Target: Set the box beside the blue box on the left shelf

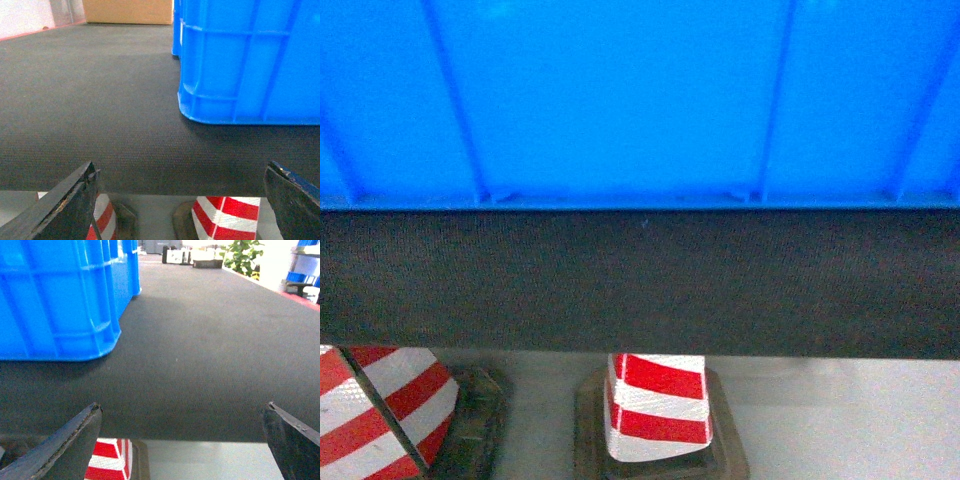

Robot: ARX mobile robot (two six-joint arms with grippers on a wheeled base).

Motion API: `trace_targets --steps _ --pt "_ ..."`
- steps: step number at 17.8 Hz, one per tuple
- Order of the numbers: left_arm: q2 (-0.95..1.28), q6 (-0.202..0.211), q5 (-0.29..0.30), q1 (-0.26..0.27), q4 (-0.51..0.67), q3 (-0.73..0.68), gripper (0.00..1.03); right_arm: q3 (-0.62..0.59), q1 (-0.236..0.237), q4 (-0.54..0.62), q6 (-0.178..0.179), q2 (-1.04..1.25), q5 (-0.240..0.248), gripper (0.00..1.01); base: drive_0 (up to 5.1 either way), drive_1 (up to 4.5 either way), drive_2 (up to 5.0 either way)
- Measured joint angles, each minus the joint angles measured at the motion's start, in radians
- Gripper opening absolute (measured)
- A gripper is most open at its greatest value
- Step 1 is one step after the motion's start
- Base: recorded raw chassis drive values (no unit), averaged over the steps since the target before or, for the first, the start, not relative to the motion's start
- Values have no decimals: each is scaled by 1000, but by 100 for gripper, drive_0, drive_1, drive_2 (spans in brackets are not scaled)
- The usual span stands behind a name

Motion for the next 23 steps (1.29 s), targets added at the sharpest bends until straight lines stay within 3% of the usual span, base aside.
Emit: trace_targets --steps 23 --pt "0 0 0 0 0 0 98 0 0 0 -1 0 -1 98 0 0 0"
